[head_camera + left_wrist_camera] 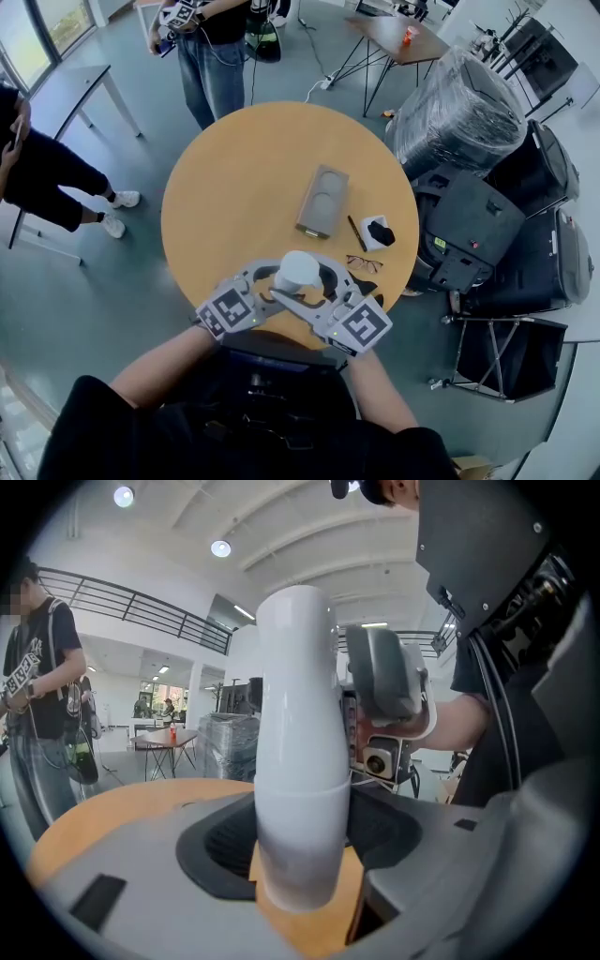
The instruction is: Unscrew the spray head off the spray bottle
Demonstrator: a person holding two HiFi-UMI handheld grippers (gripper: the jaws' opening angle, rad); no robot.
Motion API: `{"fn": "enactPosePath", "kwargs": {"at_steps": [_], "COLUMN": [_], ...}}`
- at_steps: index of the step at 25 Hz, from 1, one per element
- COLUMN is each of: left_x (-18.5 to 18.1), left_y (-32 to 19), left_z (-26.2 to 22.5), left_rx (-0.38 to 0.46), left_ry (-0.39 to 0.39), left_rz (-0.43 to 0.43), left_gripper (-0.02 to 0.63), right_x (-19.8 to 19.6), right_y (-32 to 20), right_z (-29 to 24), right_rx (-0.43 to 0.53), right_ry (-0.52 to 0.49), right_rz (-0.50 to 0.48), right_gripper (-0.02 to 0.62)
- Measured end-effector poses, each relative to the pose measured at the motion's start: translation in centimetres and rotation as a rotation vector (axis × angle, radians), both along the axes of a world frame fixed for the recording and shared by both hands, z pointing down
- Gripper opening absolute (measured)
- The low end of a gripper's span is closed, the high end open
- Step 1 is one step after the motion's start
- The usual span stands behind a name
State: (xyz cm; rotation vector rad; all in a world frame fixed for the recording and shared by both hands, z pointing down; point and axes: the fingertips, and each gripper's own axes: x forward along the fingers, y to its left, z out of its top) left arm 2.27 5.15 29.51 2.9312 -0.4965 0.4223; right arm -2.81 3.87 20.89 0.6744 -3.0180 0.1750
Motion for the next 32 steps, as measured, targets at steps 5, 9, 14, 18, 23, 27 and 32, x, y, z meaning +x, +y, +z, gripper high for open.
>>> {"fn": "enactPosePath", "kwargs": {"at_steps": [5, 9, 14, 18, 23, 27, 32], "left_x": [0.2, 0.2, -0.4, -0.4, -0.4, -0.4, -0.3], "left_y": [0.9, 1.7, 2.5, 2.2, 3.2, 6.1, 3.8], "left_z": [-0.6, -0.7, -1.2, -2.0, -2.4, -3.1, -2.3], "left_rx": [0.015, 0.018, 0.037, 0.04, 0.013, -0.055, -0.034], "left_ry": [-0.021, 0.001, 0.032, 0.047, 0.07, 0.114, 0.097], "left_rz": [0.016, 0.061, 0.172, 0.243, 0.359, 0.509, 0.394], "left_gripper": [0.305, 0.305, 0.304, 0.302, 0.302, 0.302, 0.304], "right_x": [-0.8, -1.1, -1.3, -1.2, -1.4, -1.4, -1.4], "right_y": [0.4, 1.1, 1.9, 1.9, 3.3, 6.3, 3.2], "right_z": [-1.1, -1.5, -2.3, -3.1, -3.5, -4.0, -2.9], "right_rx": [0.01, 0.023, 0.026, 0.031, 0.012, -0.035, -0.012], "right_ry": [-0.01, -0.026, -0.075, -0.097, -0.109, -0.122, -0.094], "right_rz": [-0.038, -0.101, -0.186, -0.26, -0.41, -0.62, -0.498], "right_gripper": [0.227, 0.198, 0.195, 0.195, 0.187, 0.187, 0.238]}}
